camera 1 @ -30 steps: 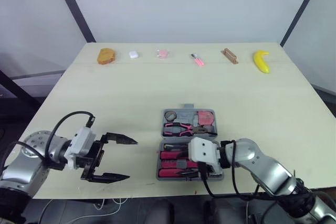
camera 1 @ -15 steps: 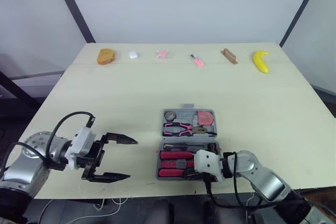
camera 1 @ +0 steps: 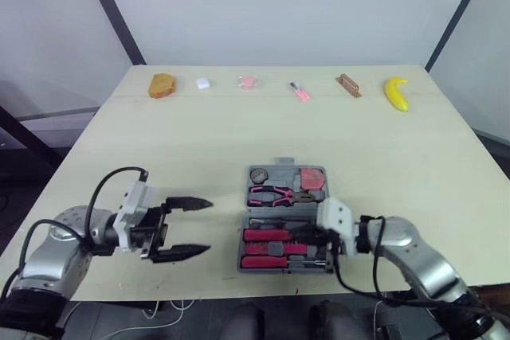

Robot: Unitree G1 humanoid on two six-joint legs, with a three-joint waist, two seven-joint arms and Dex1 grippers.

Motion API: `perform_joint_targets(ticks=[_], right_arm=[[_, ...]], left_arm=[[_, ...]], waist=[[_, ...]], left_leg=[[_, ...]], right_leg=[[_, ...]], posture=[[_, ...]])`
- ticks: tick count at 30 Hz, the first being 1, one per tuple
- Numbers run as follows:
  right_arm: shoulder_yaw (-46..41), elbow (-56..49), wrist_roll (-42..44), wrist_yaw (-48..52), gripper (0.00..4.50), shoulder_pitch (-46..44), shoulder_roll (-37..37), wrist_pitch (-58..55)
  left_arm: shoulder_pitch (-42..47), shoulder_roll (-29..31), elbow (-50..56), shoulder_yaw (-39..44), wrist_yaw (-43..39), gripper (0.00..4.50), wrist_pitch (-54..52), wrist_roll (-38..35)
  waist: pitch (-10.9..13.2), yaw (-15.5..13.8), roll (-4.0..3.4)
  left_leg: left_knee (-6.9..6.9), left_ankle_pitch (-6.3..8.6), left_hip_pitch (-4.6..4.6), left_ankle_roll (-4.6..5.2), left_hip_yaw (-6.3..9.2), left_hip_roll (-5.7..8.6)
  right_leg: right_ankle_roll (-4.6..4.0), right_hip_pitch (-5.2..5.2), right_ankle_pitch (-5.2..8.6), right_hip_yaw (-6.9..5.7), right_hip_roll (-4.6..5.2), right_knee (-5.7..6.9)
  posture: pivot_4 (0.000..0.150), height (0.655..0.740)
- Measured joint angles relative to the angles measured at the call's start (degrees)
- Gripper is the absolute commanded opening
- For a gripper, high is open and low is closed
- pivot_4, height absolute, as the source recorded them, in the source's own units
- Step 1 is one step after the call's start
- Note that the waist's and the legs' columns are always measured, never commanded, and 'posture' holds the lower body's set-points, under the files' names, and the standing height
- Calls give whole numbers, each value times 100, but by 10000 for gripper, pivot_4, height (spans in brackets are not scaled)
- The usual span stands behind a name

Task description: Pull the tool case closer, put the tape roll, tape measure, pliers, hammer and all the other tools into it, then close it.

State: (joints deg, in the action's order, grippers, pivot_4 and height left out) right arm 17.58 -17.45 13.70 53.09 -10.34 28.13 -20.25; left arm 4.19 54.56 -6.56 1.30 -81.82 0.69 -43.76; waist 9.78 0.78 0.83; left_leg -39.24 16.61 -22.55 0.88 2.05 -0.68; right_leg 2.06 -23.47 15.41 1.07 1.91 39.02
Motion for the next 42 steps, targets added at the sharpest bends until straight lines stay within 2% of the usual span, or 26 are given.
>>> perform_joint_targets(ticks=[7,10,15,16,17,19,21,27,42], right_arm=[[-827,828,93,-78,197,247,443,270],[-922,1423,-29,-50,0,107,529,559],[-927,2321,-267,36,0,-224,501,996],[-925,2438,-296,33,0,-270,454,1049],[-894,2553,-340,50,0,-299,419,1125],[-765,2788,-456,74,0,-418,285,1226],[-594,3008,-589,138,0,-509,184,1392],[-589,3190,-683,196,0,-613,189,1555],[-560,3190,-819,232,0,-651,12,1564]], left_arm=[[516,-646,-1107,88,265,45000,-109,732],[928,-937,-1664,32,226,36753,85,1139],[1528,-1453,-2697,-173,138,13340,568,1876],[1610,-1510,-2878,-214,147,12261,623,2030],[1759,-1566,-3128,-294,163,5085,772,2250],[2057,-1701,-3559,-441,229,1295,1003,2625],[2335,-1913,-3919,-527,287,1295,1238,2904],[2406,-2028,-4212,-569,174,1295,1470,3130],[2465,-2415,-4308,-586,166,1295,1564,3361]], waist=[[-1,-6,0],[-1,-3,-1],[-1,13,0],[-2,17,0],[-3,16,1],[-2,9,1],[-2,3,1],[-3,13,1],[-3,8,2]], left_leg=[[-2,0,-1,0,-5,9],[-2,0,1,0,-9,9],[-3,-1,-1,0,-10,9],[-3,-1,-1,-1,-10,9],[-2,-1,0,-1,-10,10],[-7,-1,-3,-1,-11,10],[-9,-1,-4,-1,-10,12],[-9,-1,-5,-1,-8,11],[-11,-1,-4,-1,-6,12]], right_leg=[[1,0,-1,1,4,0],[1,0,-1,3,4,3],[1,-2,-1,4,3,2],[0,-2,-1,3,2,2],[0,-1,-1,2,2,2],[0,-2,-2,1,3,6],[1,-2,-2,3,7,6],[2,-2,-2,3,7,5],[2,-2,-2,2,8,8]], posture=[[1500,7400],[1500,7400],[1500,7400],[1500,7400],[1500,7400],[1500,7400],[1500,7400],[1500,7400],[1500,7400]])
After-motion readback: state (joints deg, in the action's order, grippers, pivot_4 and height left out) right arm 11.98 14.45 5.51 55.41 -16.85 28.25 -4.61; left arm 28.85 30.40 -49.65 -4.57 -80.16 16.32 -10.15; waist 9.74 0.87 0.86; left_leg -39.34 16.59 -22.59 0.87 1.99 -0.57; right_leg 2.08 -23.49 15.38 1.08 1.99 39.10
